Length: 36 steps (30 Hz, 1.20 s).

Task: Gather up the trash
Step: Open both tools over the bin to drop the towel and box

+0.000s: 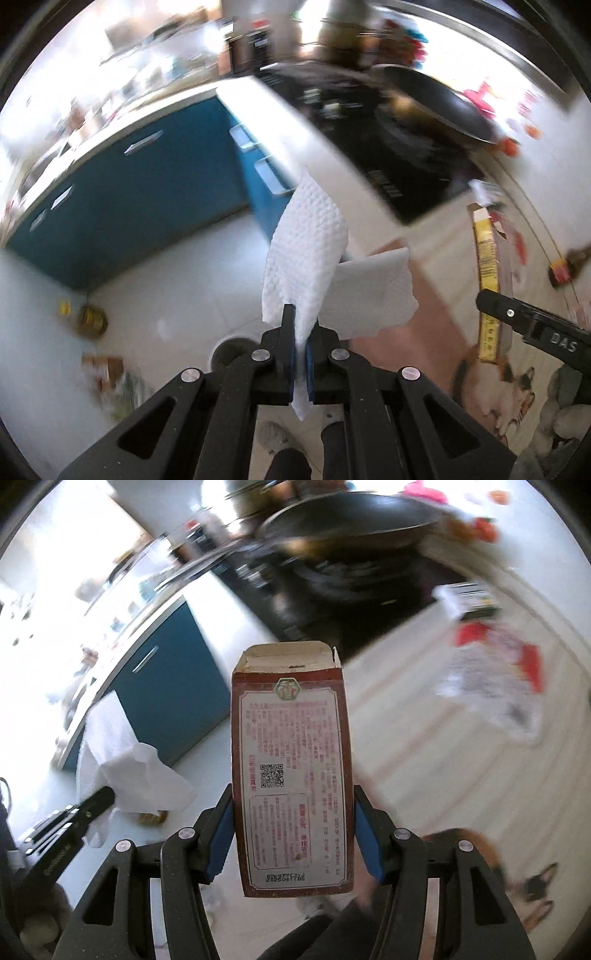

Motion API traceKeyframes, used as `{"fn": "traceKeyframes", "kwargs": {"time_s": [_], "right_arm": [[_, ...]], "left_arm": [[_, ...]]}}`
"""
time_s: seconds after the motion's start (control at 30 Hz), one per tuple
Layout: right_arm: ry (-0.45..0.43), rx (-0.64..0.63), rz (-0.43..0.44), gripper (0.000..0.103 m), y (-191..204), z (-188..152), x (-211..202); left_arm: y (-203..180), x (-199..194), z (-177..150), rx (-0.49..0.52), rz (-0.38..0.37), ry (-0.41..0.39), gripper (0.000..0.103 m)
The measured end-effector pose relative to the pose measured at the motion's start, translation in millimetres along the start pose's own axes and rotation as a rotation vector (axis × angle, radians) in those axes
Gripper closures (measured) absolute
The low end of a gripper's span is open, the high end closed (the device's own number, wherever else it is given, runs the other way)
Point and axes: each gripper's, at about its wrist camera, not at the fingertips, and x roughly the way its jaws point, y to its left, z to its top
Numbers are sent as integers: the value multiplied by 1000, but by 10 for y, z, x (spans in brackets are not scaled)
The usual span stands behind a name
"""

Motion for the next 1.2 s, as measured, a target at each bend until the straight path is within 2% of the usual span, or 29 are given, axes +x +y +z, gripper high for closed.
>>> {"fn": "traceKeyframes", "kwargs": {"time_s": [0.23,0.4,0.6,0.8,0.93,1.03,1.07,1.1,1.13,1.2], "right_arm": [[136,-141,62,43,882,-299,839],[247,-212,70,43,1257,-713,1803],[393,-233,81,43,1242,-1285,3129],[574,-248,84,43,1002,-1865,4408],[639,-271,67,42,919,-2024,4931],[675,-277,69,41,887,-2095,5227],[679,-283,64,32,903,-2094,5307],[685,-287,61,20,917,-2091,5380],[684,-290,54,16,934,-2095,5424],[680,-299,32,14,934,-2106,5510]], "left_arm": [[972,448,-429,-189,54,90,101],[1535,1160,-921,-301,70,199,101],[2022,2299,-1616,-410,81,337,101],[2295,3213,-2127,-452,87,448,100],[2408,3619,-2298,-480,58,499,96],[2471,3839,-2400,-483,82,537,93],[2483,3868,-2408,-480,92,539,74],[2504,3900,-2422,-474,113,538,25],[2530,3919,-2432,-477,115,535,3],[2564,3901,-2425,-486,128,514,0]]}}
